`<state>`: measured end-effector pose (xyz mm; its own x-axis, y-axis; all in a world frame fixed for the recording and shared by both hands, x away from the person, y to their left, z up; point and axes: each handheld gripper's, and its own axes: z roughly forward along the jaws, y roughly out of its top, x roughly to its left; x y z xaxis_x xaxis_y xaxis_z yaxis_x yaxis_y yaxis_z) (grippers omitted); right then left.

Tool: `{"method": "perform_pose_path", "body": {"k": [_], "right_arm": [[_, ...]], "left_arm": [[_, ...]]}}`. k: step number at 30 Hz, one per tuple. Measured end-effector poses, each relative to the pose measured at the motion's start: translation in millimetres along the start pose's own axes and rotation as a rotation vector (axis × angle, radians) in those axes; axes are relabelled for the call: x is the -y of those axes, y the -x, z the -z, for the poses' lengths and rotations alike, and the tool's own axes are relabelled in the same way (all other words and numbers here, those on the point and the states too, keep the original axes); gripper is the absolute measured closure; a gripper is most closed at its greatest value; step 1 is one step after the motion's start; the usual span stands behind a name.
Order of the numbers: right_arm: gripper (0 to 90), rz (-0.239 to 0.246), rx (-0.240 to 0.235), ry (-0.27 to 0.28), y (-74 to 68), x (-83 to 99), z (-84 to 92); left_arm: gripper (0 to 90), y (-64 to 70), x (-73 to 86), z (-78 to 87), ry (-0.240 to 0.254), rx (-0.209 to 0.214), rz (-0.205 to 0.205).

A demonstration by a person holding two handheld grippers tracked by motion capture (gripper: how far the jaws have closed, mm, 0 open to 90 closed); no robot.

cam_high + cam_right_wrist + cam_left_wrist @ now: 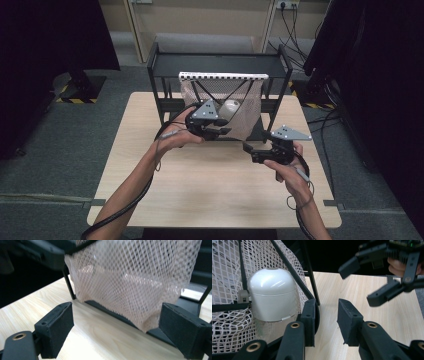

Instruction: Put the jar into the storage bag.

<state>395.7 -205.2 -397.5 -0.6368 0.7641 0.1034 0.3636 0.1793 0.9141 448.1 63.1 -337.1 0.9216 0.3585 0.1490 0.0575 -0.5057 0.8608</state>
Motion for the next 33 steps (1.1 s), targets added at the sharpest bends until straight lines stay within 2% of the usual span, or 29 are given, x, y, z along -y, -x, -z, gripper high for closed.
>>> {"method": "perform_pose_path", "body": {"k": [12,24,30,33], "right_arm": [[12.6,-0.048,-0.001,-0.031,7.5,44.4,-3.8],[12.5,-0.062,-0.003,-0.073,10.4,72.1,-5.2],[12.5,-0.067,-0.008,-0.086,9.5,78.6,-5.0],[12.6,-0.070,-0.011,-0.093,8.6,81.6,-5.5]], "left_arm": [[63.9,-0.4,3.0,0.8,0.004,-0.005,0.011],[59.4,0.5,4.7,6.0,0.013,-0.026,0.019],[50.1,2.6,5.8,11.4,0.027,-0.039,0.025],[42.7,5.0,5.4,15.6,0.038,-0.050,0.034]]}}
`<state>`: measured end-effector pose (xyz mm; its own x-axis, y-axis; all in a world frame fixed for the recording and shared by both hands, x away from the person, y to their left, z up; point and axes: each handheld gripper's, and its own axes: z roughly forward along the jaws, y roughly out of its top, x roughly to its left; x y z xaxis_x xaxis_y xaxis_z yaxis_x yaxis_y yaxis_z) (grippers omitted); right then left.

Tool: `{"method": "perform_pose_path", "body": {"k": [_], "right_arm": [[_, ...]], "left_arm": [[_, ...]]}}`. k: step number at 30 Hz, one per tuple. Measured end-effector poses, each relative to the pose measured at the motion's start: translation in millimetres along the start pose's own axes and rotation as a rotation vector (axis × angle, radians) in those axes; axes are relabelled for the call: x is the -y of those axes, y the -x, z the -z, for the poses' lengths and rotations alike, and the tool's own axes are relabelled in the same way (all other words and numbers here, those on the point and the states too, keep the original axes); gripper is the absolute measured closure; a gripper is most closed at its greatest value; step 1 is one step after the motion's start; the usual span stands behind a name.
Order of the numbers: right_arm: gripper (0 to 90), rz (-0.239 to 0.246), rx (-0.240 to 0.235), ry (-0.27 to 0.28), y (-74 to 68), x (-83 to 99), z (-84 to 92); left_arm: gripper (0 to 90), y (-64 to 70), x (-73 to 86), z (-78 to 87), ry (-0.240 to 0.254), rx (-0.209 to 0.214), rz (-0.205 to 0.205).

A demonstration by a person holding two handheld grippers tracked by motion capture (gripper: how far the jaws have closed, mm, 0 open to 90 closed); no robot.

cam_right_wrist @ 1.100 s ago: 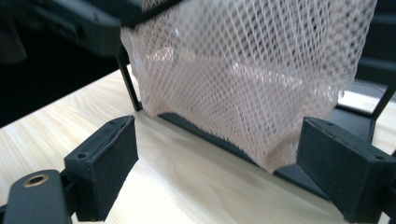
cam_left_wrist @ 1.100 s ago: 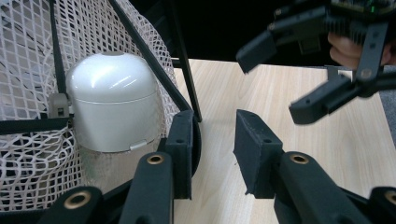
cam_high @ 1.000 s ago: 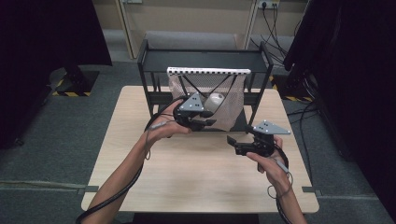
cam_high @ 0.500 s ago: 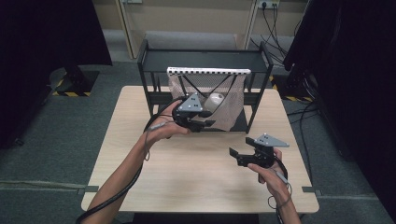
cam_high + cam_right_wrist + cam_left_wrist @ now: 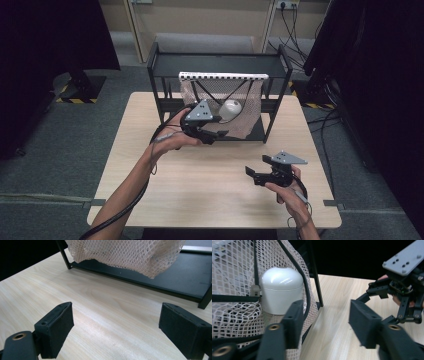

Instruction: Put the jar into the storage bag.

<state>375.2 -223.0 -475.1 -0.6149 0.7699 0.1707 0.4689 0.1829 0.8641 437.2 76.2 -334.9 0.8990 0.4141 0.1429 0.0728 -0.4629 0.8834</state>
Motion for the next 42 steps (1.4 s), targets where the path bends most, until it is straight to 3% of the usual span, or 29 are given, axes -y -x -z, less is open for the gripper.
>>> {"method": "perform_pose_path", "body": {"k": [6,24,33,42], "right_arm": [[12.5,-0.002,-0.003,-0.012,-0.4,4.9,-0.9],[12.5,-0.011,0.005,-0.027,3.3,17.4,3.3],[12.5,-0.017,0.009,-0.029,4.7,21.8,6.7],[12.6,-0.020,0.012,-0.030,5.6,24.7,8.5]], "left_arm": [[33.5,4.3,2.4,11.6,0.016,-0.008,0.021],[19.4,13.2,30.6,35.5,0.050,-0.014,0.069],[11.5,18.3,56.6,43.5,0.037,-0.035,0.085],[9.2,21.0,78.7,49.4,0.028,-0.041,0.106]]}}
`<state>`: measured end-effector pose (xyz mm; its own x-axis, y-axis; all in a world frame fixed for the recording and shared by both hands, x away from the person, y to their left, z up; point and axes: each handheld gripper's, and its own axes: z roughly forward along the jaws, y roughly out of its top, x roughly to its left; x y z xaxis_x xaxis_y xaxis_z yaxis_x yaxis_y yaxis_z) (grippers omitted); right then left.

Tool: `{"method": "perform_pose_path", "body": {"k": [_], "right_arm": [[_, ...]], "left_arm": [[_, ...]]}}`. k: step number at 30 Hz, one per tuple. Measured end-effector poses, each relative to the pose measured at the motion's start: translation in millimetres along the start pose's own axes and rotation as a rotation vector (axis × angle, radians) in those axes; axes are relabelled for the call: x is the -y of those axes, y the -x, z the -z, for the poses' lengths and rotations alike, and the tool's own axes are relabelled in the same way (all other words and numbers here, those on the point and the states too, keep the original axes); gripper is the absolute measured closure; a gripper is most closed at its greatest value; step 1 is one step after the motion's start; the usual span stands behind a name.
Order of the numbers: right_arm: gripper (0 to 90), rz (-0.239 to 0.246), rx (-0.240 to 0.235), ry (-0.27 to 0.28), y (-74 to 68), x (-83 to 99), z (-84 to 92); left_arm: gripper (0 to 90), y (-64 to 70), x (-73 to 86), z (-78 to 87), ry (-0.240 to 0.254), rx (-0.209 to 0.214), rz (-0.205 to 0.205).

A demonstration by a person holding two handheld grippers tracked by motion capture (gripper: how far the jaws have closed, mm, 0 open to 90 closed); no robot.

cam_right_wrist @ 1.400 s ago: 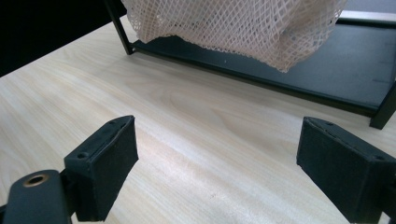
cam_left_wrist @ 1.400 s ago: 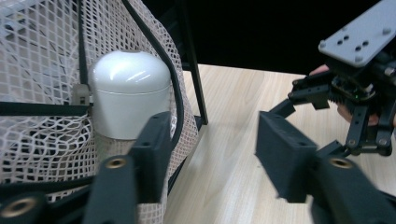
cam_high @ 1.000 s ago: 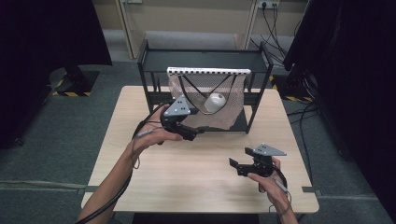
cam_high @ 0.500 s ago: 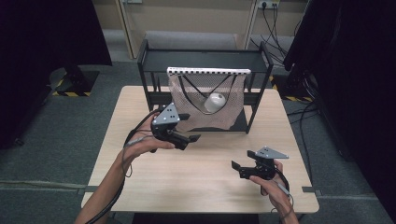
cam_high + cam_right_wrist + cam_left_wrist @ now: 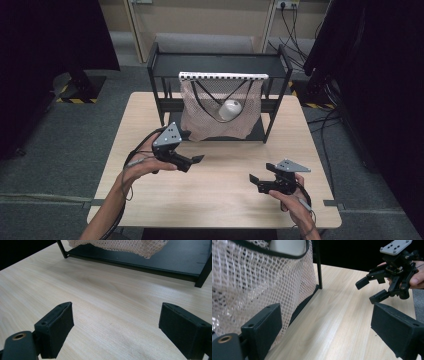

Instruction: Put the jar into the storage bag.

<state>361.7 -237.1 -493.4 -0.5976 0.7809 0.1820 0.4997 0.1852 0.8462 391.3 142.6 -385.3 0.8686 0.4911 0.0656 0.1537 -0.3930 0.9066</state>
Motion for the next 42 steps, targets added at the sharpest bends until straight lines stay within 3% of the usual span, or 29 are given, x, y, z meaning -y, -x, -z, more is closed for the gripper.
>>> {"method": "perform_pose_path", "body": {"k": [11,42], "right_arm": [[12.5,-0.003,0.002,-0.006,-0.5,3.1,0.3],[12.5,-0.008,0.005,-0.014,0.5,8.9,1.3]], "left_arm": [[8.1,5.6,31.0,-2.1,-0.031,0.010,0.029],[8.1,16.9,75.9,-3.7,-0.074,0.003,0.049]]}}
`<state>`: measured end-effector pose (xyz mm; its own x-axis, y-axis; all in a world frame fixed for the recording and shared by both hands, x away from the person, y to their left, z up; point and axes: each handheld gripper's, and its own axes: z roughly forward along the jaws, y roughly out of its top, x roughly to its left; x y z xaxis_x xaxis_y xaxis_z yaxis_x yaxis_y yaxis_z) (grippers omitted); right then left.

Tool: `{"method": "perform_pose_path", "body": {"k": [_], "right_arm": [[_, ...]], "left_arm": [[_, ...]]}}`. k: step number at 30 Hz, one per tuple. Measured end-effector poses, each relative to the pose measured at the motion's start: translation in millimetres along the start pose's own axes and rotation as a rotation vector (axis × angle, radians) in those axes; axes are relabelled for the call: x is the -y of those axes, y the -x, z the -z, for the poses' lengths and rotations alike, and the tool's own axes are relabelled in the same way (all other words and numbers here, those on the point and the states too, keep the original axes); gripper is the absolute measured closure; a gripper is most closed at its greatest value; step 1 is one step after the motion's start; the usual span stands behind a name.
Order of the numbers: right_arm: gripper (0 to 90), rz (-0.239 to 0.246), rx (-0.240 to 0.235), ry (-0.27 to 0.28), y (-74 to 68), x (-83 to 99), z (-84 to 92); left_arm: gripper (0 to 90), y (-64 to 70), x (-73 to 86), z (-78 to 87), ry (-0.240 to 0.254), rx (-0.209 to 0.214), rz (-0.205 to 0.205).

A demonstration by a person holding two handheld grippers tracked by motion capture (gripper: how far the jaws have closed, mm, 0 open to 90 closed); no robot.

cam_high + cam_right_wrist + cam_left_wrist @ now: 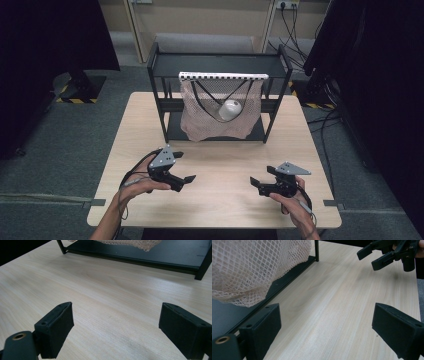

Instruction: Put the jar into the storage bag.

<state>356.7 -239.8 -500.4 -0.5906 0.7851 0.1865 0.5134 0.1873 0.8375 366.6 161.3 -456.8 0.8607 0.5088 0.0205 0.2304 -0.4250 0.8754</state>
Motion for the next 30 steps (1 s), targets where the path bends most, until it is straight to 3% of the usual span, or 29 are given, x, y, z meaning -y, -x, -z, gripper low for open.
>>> {"method": "perform_pose_path", "body": {"k": [30], "right_arm": [[12.5,0.001,0.004,0.002,2.2,1.9,2.4]], "left_arm": [[7.9,-0.1,18.9,-0.7,-0.024,-0.006,0.024]]}}
